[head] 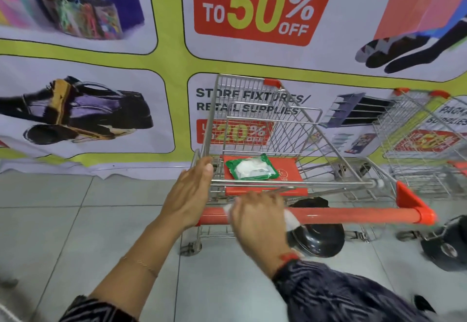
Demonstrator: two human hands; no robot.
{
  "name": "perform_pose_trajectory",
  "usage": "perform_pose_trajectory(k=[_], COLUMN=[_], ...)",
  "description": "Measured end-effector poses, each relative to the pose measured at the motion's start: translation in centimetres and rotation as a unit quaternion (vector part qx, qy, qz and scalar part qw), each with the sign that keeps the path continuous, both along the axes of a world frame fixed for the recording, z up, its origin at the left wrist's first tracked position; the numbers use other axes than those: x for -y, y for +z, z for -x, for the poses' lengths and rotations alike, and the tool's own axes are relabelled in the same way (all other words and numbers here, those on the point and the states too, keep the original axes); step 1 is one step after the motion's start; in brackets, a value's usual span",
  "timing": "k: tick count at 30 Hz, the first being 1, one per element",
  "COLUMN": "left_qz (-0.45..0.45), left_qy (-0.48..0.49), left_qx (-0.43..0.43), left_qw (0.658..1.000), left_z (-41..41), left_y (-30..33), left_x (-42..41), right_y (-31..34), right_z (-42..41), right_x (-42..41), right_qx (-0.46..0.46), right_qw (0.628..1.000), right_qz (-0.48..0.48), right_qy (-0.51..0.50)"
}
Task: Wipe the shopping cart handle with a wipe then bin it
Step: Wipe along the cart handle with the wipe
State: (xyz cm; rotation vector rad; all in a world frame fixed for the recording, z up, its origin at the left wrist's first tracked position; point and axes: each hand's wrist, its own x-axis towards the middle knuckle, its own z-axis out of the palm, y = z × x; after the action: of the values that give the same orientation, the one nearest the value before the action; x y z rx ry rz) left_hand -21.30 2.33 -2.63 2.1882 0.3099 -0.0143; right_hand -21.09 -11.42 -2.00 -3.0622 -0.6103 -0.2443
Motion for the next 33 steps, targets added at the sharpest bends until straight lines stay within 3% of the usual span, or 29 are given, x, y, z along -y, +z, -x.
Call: perform_pose_trajectory(k=[3, 6, 10, 15, 18, 23, 27, 29, 31, 33], left_qz=[-0.009, -0.032, -0.025, -0.025, -0.037, -0.029, -0.039, -0.036, -0.037, -0.042], left_qy=[-0.011, -0.026, -0.025, -0.025, -0.016, -0.008, -0.011, -0.008, -0.011, -0.017], left_qx=[-0.008, -0.023, -0.015, -0.017, -0.027, -0.020, -0.011, -0.010, -0.015, -0.019], left_qw=[1.000, 0.999, 0.999, 0.999, 0.999, 0.999, 0.999, 0.999, 0.999, 0.999], left_z=[0.0, 0.1, 0.2, 0.4, 0.4, 0.2, 0.2, 0.3, 0.3, 0.3], left_y=[0.3, 0.5, 1.0, 1.1, 0.8, 0.6, 0.7, 0.7, 0.7, 0.7], left_x=[-0.1, 0.1, 0.6, 0.4, 0.3, 0.7, 0.5, 0.4, 0.3, 0.4], right_y=[0.2, 0.2, 1.0, 0.4, 0.1, 0.0, -0.7, -0.5, -0.4, -0.2], right_z=[0.0, -1.3, -1.8, -0.1, -1.1, -2.5, -0.9, -0.1, -0.6, -1.8], right_x=[-2.0, 3.2, 5.8, -1.2, 2.3, 8.8, 1.4, -1.2, 0.1, 5.5], right_qx=[-0.036, -0.104, -0.057, -0.056, -0.078, -0.031, -0.037, -0.026, -0.024, -0.039], right_qw=[0.999, 0.993, 0.998, 0.997, 0.995, 0.997, 0.999, 0.999, 0.999, 0.999], right_qz=[-0.017, 0.050, 0.012, -0.001, 0.026, -0.025, 0.007, -0.023, -0.044, 0.014], right_qy=[0.034, 0.031, -0.037, 0.050, 0.056, -0.070, 0.019, 0.002, 0.007, 0.024])
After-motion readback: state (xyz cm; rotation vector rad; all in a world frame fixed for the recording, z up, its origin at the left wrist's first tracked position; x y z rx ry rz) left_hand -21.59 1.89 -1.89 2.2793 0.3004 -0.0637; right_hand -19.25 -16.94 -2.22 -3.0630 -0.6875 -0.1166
